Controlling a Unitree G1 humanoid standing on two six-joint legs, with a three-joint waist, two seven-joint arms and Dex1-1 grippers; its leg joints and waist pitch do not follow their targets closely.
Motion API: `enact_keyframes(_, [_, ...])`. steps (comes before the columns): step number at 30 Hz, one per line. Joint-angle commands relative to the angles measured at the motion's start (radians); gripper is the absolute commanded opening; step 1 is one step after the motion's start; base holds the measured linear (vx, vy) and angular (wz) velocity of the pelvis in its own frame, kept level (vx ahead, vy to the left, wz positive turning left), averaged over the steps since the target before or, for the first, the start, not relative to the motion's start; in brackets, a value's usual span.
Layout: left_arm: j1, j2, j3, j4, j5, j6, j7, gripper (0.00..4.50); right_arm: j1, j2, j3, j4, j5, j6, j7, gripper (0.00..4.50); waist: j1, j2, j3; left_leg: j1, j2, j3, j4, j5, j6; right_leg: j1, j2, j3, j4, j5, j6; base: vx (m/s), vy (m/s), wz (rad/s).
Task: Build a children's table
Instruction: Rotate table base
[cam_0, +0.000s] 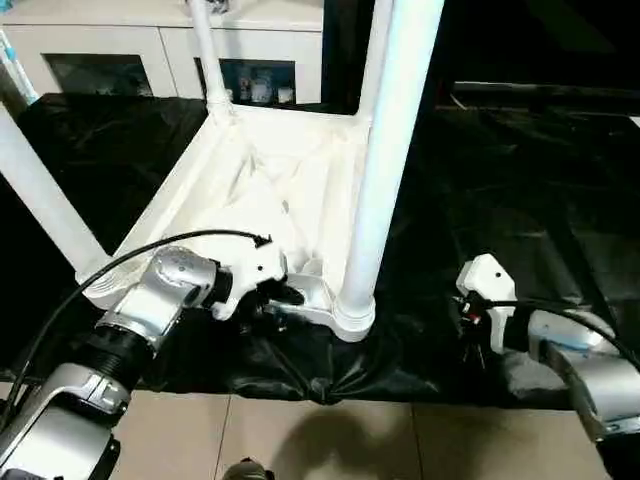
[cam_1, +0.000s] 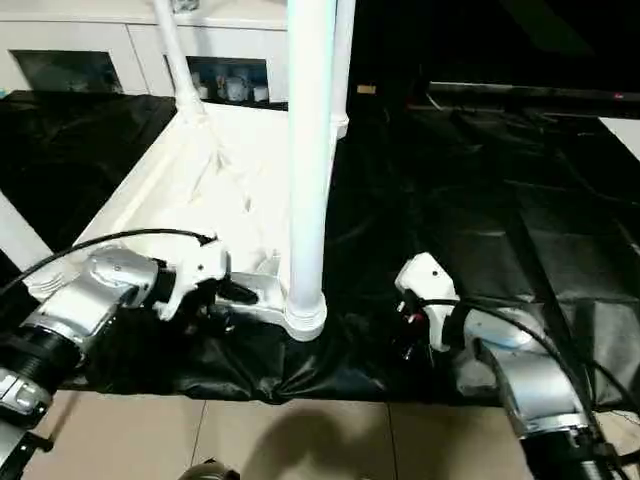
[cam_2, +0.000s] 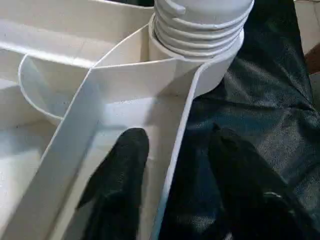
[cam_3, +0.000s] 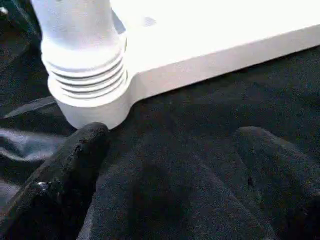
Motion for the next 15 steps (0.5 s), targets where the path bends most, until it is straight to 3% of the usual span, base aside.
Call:
enact_keyframes(1, [-0.02,0.0,-0.002,0.018,0.014,-0.018,-0.011,1.93,0.0,-0.018,0.006,-0.032,0.015,0.021,0.017,4.5,0.002,0.004,-0.069,0.006,0.023,-0.007,-0.061,-0.153,0.017,0.061,-0.085,0.046,-0.084,-0.054,-0.188,0.0,0.0,0.0])
enact_keyframes(2, [-0.02,0.0,-0.002,0.018,0.014,-0.018,-0.011,1.62,0.0,-0.018,0.006,-0.032,0.015,0.021,0.017,4.5,0.002,0.004,-0.069,0.006,0.024,-0.007,-0.06,-0.152,0.017,0.06,-0.085,0.046,-0.083,-0.053,-0.19,0.0,0.0,0.0])
enact_keyframes(15, [-0.013,-0.006,-0.002,0.033,0.03,-0.024,-0.038,0.65,0.011,-0.036,0.018,-0.061,0.005,0.045,0.023,4.5,0.002,0.0,-0.07,0.006,0.024,-0.007,-0.059,-0.135,0.024,0.062,-0.085,0.046,-0.082,-0.037,-0.194,0.0,0.0,0.0])
